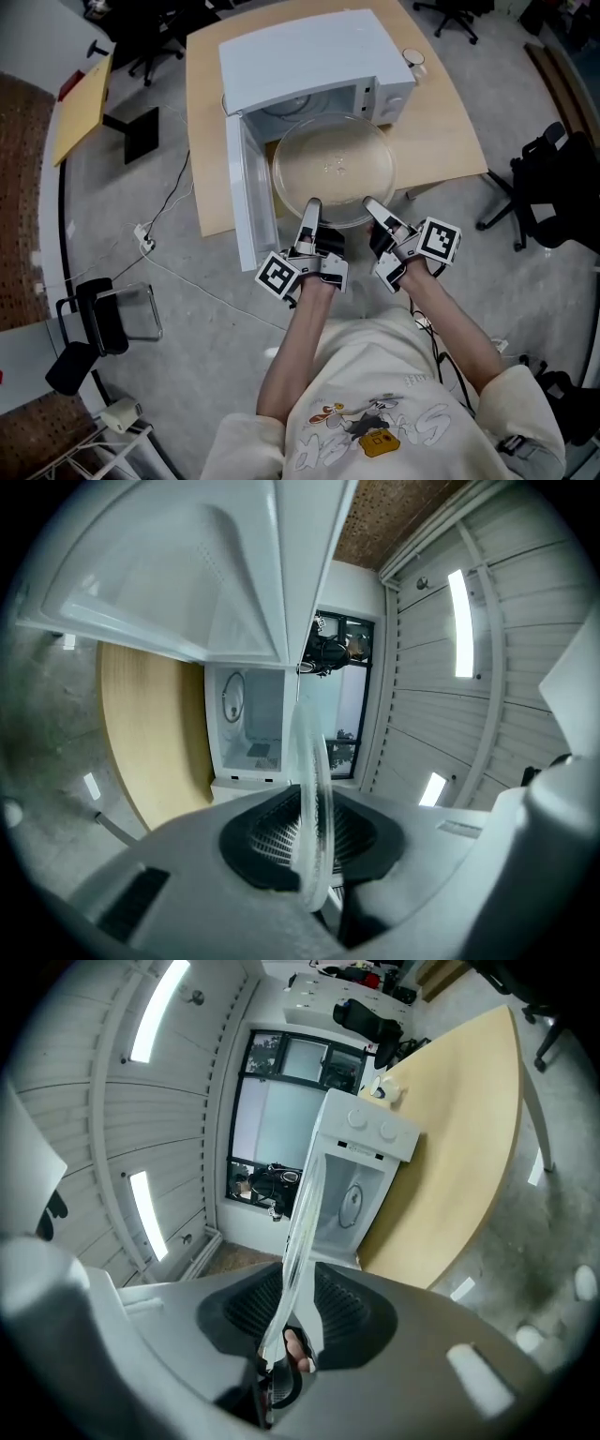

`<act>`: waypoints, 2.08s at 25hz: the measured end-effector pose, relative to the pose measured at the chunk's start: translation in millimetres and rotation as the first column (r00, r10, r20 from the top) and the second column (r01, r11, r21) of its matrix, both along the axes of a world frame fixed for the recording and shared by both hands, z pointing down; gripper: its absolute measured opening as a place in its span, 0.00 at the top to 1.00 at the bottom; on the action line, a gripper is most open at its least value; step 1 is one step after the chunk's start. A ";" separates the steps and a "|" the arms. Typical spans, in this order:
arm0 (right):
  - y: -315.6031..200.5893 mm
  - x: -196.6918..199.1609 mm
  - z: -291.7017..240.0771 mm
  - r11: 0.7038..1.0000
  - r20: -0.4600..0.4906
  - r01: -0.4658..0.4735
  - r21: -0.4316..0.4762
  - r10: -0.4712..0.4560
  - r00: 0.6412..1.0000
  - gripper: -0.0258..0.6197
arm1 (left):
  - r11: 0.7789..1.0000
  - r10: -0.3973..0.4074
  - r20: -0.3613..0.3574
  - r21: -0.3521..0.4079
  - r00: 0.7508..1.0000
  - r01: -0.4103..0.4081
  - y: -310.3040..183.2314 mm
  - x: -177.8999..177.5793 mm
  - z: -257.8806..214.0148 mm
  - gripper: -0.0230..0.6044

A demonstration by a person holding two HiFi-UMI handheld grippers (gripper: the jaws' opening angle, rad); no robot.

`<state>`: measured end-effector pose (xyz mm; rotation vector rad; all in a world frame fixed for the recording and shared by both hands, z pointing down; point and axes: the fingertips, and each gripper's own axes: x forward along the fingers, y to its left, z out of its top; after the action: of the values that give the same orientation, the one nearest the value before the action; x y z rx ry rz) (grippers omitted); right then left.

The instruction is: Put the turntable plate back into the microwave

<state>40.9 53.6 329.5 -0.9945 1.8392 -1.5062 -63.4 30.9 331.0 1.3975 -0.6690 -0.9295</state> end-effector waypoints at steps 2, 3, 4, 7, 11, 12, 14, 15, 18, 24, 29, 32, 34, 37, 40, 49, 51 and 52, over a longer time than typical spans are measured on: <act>-15.2 -1.9 4.9 1.000 0.006 -0.016 0.002 0.016 1.000 0.85 | 1.000 0.002 -0.004 -0.005 1.000 -0.002 -14.2 -1.5 6.7 0.89; -23.4 -1.6 8.3 1.000 0.016 -0.024 -0.003 0.024 1.000 0.85 | 1.000 -0.001 -0.010 -0.010 1.000 0.000 -22.4 -1.5 11.0 0.89; -32.2 -0.8 12.0 1.000 0.024 -0.029 -0.009 0.029 0.999 0.86 | 1.000 -0.007 -0.018 -0.016 1.000 0.006 -31.0 -1.1 15.6 0.89; -52.8 0.4 21.0 0.999 0.044 -0.029 -0.017 0.030 0.999 0.87 | 0.999 -0.033 -0.035 -0.034 0.999 0.031 -48.2 -1.5 29.1 0.90; -72.4 -3.0 37.5 0.999 0.064 0.021 -0.028 -0.019 0.998 0.87 | 0.995 -0.084 -0.035 -0.057 0.996 0.082 -62.5 -5.6 46.9 0.91; -82.0 -0.4 45.3 0.999 0.065 0.037 -0.039 -0.035 0.997 0.87 | 0.993 -0.097 -0.030 -0.062 0.995 0.095 -70.9 -3.7 54.6 0.91; -108.2 5.8 64.8 0.996 0.068 0.072 -0.055 -0.069 0.995 0.87 | 0.990 -0.126 -0.015 -0.073 0.992 0.124 -94.0 1.1 73.6 0.91; -122.0 8.1 75.1 0.994 0.070 0.089 -0.060 -0.085 0.994 0.87 | 0.987 -0.140 -0.007 -0.076 0.990 0.139 -106.2 2.4 82.8 0.91; -148.1 8.9 93.1 0.989 0.078 0.127 -0.069 -0.122 0.989 0.87 | 0.981 -0.181 -0.008 -0.070 0.983 0.180 -128.6 2.4 98.9 0.91; -167.5 11.0 107.7 0.986 0.094 0.152 -0.065 -0.146 0.985 0.88 | 0.972 -0.223 0.000 -0.080 0.975 0.222 -141.4 1.7 119.2 0.91; -228.1 13.4 145.1 0.979 0.096 0.175 -0.101 -0.165 0.982 0.88 | 0.962 -0.248 0.024 -0.108 0.969 0.249 -200.7 3.2 152.4 0.92; -233.0 15.0 150.3 0.982 0.082 0.158 -0.107 -0.150 0.985 0.88 | 0.964 -0.236 0.038 -0.117 0.971 0.238 -208.1 3.5 160.7 0.92; -239.4 13.6 149.3 0.985 0.081 0.151 -0.084 -0.144 0.986 0.88 | 0.967 -0.222 0.049 -0.114 0.974 0.227 -213.9 2.9 165.6 0.92; -248.9 12.3 154.9 0.988 0.092 0.135 -0.076 -0.128 0.988 0.87 | 0.971 -0.203 0.065 -0.114 0.977 0.209 -227.8 1.6 173.7 0.92; -271.0 10.9 168.6 0.988 0.104 0.115 -0.101 -0.104 0.989 0.87 | 0.971 -0.189 0.073 -0.137 0.979 0.197 -248.6 0.5 183.8 0.93; -270.2 4.0 179.9 0.981 0.083 0.120 -0.152 -0.108 0.991 0.77 | 0.967 -0.173 0.098 -0.171 0.980 0.188 -270.9 4.1 191.6 0.92; -260.8 -6.4 182.7 0.975 0.097 0.144 -0.170 -0.129 0.987 0.80 | 0.962 -0.186 0.084 -0.187 0.979 0.198 -275.9 3.4 194.7 0.92; -259.6 -9.4 183.1 0.974 0.100 0.144 -0.176 -0.128 0.987 0.83 | 0.961 -0.191 0.081 -0.189 0.978 0.203 -279.0 2.8 195.5 0.92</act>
<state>31.5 -206.1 512.6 -0.8833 1.7622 -1.7994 -60.5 -248.0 526.5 1.2029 -0.9351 -0.9507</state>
